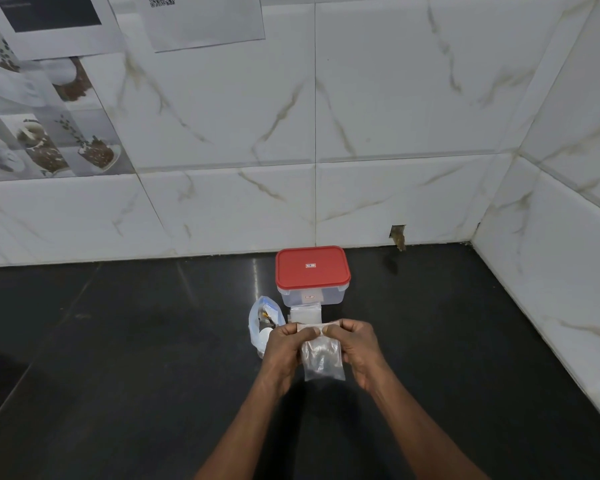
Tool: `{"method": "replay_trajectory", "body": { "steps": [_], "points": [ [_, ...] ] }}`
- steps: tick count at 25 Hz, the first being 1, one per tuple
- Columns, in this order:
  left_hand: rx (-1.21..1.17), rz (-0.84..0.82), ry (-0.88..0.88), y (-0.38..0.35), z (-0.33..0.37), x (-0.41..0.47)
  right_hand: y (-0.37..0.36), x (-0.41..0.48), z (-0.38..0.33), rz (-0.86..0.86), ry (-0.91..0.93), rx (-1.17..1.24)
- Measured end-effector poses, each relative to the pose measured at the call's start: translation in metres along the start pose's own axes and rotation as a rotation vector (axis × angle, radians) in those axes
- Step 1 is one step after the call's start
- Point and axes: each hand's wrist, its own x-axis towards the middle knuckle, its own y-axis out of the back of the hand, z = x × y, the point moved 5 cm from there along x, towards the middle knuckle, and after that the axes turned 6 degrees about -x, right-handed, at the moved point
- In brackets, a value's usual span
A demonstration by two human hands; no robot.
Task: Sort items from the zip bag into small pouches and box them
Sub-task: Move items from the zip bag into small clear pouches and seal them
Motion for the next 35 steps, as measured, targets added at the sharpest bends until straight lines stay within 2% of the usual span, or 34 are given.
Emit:
{"method": "replay_trajectory", "body": {
  "steps": [6,9,13,16,25,29,33,35],
  "points": [
    [0.071,0.055,0.023,-0.001,-0.007,0.002,-0.003,0.001,0.006,0.019,0.061,-0.157],
    [0.14,0.024,-0.025,-0.006,-0.003,0.0,-0.004,0.002,0.008,0.023,0.09,-0.2],
    [0.121,0.089,-0.024,-0.002,0.0,0.002,-0.003,0.002,0.012,0.02,0.036,-0.081],
    [0.037,0.062,0.023,0.001,-0.009,0.009,0.001,0.001,0.016,0.035,0.01,-0.013],
    [0.051,0.096,0.006,-0.006,-0.02,0.005,0.001,0.005,0.019,0.04,0.038,-0.115],
    [0.159,0.129,-0.034,-0.004,-0.016,0.01,0.001,0.007,0.019,0.018,0.099,-0.129],
    [0.181,0.139,-0.037,0.006,-0.022,0.013,0.011,0.007,0.033,0.037,0.065,-0.064],
    [0.146,0.165,-0.006,0.01,-0.028,0.017,0.013,0.004,0.043,-0.036,0.009,-0.059]
  ]
}}
